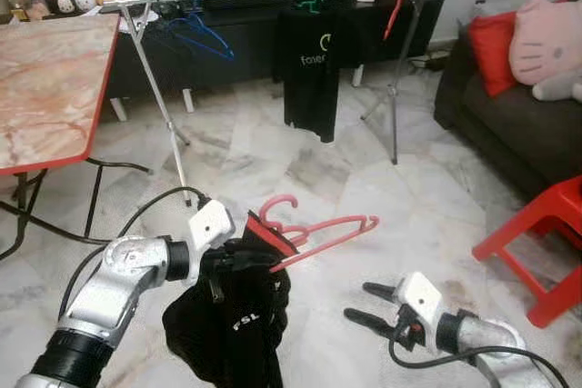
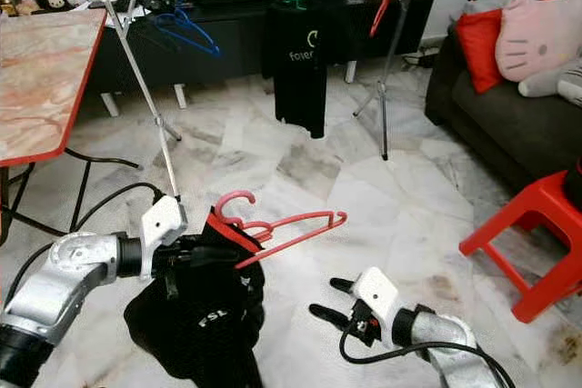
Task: Hang hanger
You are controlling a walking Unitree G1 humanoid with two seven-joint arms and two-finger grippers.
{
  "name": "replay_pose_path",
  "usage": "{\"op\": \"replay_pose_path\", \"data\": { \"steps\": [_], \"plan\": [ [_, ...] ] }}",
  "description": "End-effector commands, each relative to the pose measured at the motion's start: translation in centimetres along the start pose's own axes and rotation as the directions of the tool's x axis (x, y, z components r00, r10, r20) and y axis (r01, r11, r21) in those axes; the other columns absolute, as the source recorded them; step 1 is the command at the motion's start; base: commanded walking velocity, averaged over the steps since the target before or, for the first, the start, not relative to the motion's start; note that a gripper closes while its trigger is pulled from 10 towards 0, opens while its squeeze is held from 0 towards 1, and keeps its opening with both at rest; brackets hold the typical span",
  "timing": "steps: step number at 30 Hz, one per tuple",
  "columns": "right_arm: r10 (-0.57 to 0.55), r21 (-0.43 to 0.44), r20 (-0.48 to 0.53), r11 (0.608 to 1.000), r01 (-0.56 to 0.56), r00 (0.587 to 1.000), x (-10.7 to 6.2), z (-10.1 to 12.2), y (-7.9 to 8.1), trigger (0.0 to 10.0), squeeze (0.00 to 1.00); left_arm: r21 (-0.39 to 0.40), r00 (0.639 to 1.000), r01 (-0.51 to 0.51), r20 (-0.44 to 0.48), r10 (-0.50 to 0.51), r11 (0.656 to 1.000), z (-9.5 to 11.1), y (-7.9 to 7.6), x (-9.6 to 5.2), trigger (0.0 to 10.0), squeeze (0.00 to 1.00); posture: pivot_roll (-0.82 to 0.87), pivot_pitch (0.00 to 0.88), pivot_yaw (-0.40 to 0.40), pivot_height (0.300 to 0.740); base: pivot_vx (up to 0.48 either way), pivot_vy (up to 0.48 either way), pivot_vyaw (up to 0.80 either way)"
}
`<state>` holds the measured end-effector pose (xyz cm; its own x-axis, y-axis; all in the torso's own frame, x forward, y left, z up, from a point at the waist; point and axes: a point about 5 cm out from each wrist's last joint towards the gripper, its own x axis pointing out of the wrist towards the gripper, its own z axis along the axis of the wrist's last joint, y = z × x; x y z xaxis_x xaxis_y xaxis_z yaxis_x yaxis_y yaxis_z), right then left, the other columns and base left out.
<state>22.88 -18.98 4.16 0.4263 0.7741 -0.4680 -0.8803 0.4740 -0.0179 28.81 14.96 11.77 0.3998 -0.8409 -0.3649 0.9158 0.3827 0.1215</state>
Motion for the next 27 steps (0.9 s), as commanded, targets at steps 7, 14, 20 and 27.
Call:
{"op": "replay_pose_path", "data": {
  "steps": [7, 14, 20, 27],
  "plan": [
    [0.162, -0.063, 0.043, 0.985, -0.159, 0.986, -0.2, 3.7, 1.2, 10.0, 0.0, 0.06, 0.997, 0.014, -0.071, -0.01, 0.998, -0.1, 0.2, 1.0, 10.0, 0.0, -0.08, 0.0, -0.008, 0.74, 0.0, 0.0, 0.0],
    [0.158, -0.093, 0.11, 0.985, -0.148, 0.981, -0.6, 6.5, 0.1, 10.0, 0.0, 0.102, 0.972, 0.209, -0.128, -0.195, 0.973, -0.2, -1.7, 1.2, 10.0, 0.0, -0.08, 0.0, -0.007, 0.74, 0.0, 0.0, 0.0],
    [0.125, -0.139, 0.121, 0.984, -0.108, 0.985, -0.8, 7.4, -1.1, 10.0, 0.0, 0.139, 0.949, 0.293, -0.166, -0.27, 0.946, 0.1, -2.5, 1.5, 10.0, 0.0, -0.08, 0.0, -0.009, 0.74, 0.0, 0.0, 0.0],
    [0.165, -0.122, 0.144, 0.981, -0.148, 0.976, -0.4, 7.4, -0.8, 10.0, 0.0, 0.171, 0.945, 0.315, -0.152, -0.291, 0.934, 1.1, -2.7, 2.1, 10.0, 0.0, -0.07, 0.0, -0.013, 0.74, 0.0, 0.0, 0.0]
  ]
}}
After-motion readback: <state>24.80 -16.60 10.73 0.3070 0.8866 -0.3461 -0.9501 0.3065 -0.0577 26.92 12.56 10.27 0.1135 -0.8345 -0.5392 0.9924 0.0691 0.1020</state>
